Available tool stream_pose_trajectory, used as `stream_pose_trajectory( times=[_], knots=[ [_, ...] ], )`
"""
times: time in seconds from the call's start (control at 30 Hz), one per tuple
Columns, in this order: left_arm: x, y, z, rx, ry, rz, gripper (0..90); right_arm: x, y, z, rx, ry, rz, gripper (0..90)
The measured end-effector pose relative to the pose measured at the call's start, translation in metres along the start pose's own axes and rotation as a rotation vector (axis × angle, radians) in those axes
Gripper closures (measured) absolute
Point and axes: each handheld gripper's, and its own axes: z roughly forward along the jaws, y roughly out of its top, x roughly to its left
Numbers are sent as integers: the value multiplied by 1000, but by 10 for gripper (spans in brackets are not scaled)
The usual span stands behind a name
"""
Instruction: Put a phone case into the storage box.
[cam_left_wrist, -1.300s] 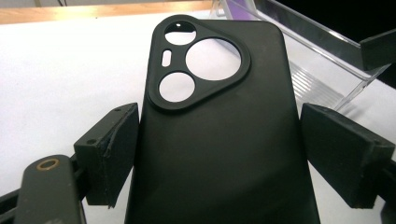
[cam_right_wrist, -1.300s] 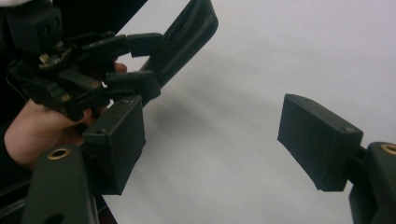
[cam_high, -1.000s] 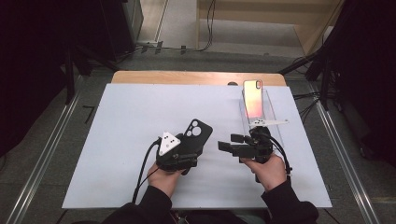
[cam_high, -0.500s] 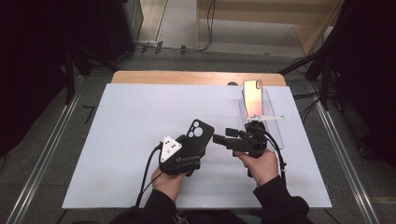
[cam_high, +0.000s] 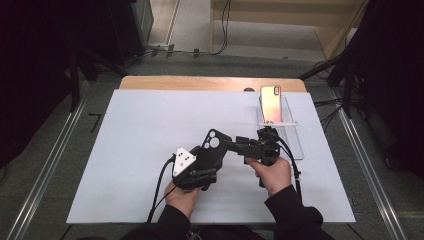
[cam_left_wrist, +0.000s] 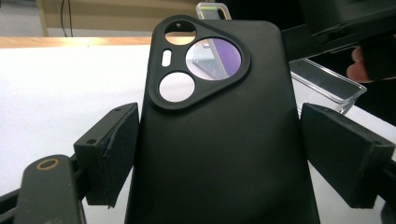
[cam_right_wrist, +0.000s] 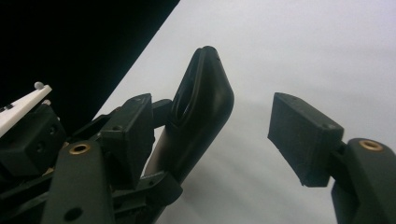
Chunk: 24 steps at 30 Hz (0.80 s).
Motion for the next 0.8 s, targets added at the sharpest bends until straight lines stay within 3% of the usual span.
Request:
stream_pose_trajectory(
  times=[0.33, 0.6, 0.8],
  knots=[
    [-3, 0, -1, -7, -22, -21, 150, -1, 4, 13, 32, 22, 55, 444],
    [-4, 0, -2, -23, -56, -42, 150, -1, 7, 17, 21, 81, 88, 684],
    [-4, -1, -2, -29, -60, -37, 148, 1, 7, 14, 15, 123, 108, 742]
  ],
)
